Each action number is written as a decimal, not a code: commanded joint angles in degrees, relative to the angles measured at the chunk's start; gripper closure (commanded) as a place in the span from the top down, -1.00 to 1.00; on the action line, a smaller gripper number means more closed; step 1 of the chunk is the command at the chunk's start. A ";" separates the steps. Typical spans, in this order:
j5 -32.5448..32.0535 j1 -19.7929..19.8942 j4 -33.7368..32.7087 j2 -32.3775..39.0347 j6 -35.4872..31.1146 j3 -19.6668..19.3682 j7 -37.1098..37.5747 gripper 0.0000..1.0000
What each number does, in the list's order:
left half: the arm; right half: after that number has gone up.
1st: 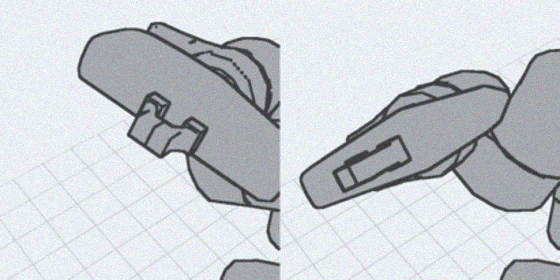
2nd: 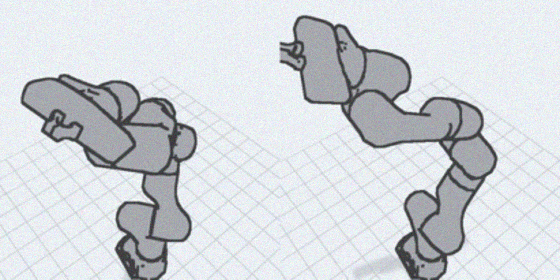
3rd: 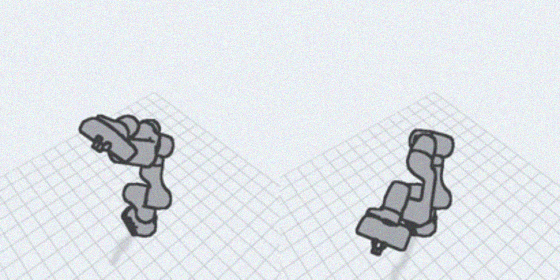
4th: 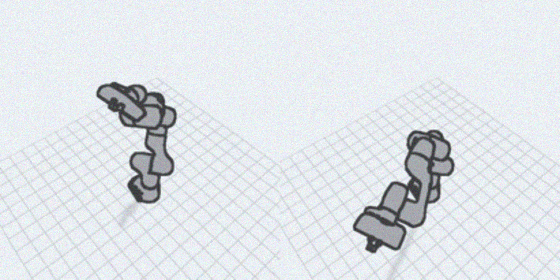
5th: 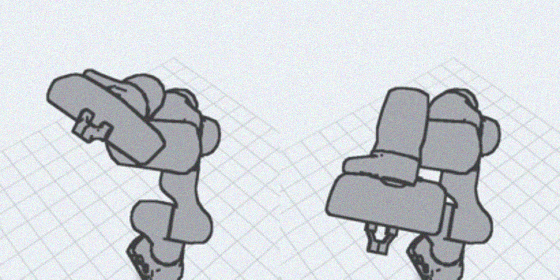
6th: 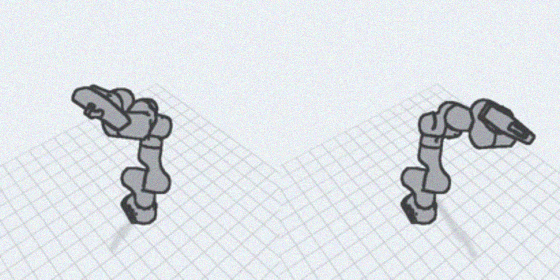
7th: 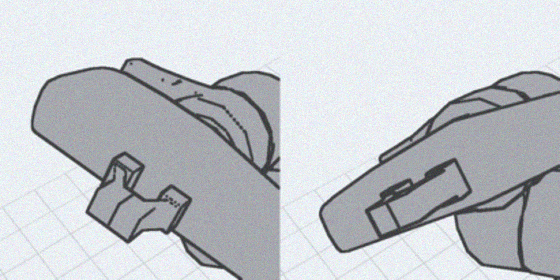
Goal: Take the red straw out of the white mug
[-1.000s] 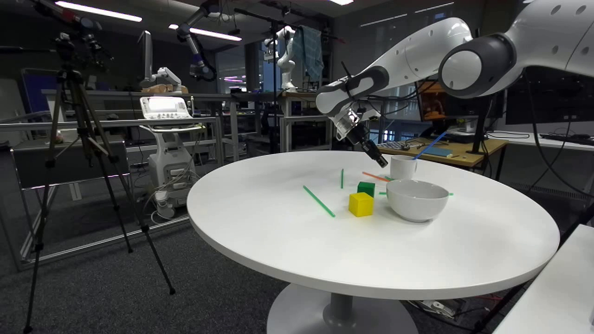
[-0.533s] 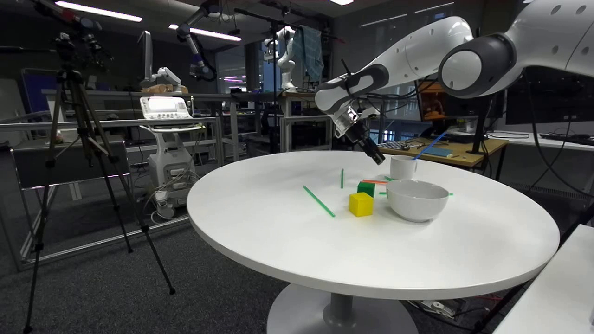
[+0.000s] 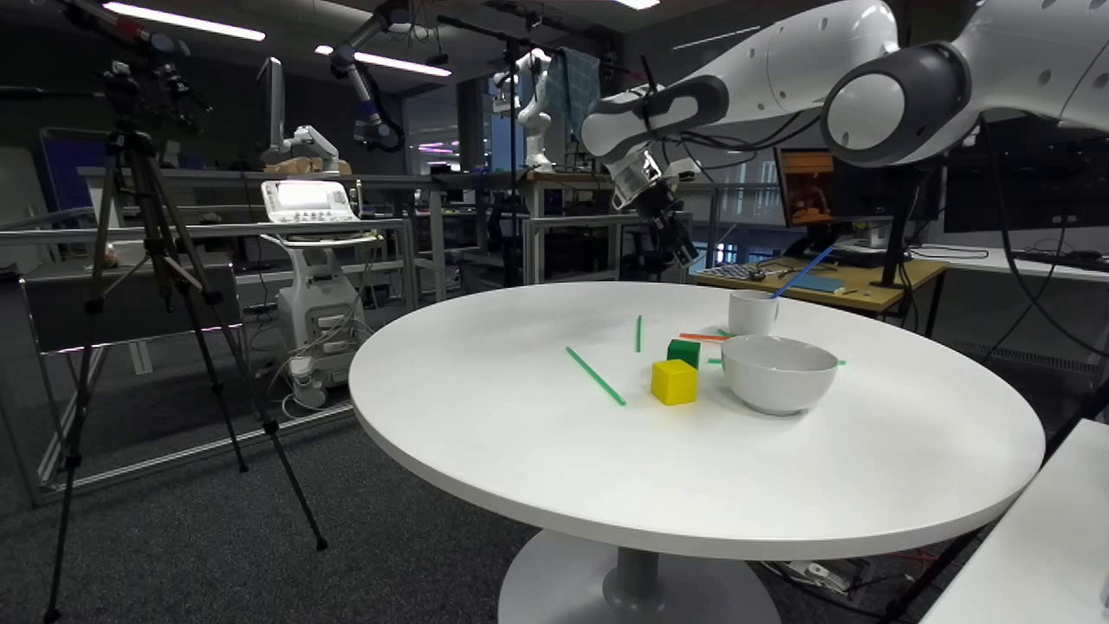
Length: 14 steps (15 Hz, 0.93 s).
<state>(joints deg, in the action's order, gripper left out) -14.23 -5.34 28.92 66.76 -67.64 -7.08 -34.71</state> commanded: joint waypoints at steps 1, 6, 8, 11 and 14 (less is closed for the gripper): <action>0.35 0.33 -1.96 -2.82 0.51 0.18 -1.10 1.00; -0.16 1.19 -9.41 -2.61 2.07 1.17 -0.50 1.00; 0.01 0.47 -6.57 -3.08 0.14 0.30 0.00 1.00; 0.01 0.62 -7.19 -3.06 0.14 0.32 0.00 1.00; 0.01 0.71 -7.19 -3.06 0.14 0.36 0.00 1.00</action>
<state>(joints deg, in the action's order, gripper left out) -14.22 -4.63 21.73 63.70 -67.50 -6.72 -34.70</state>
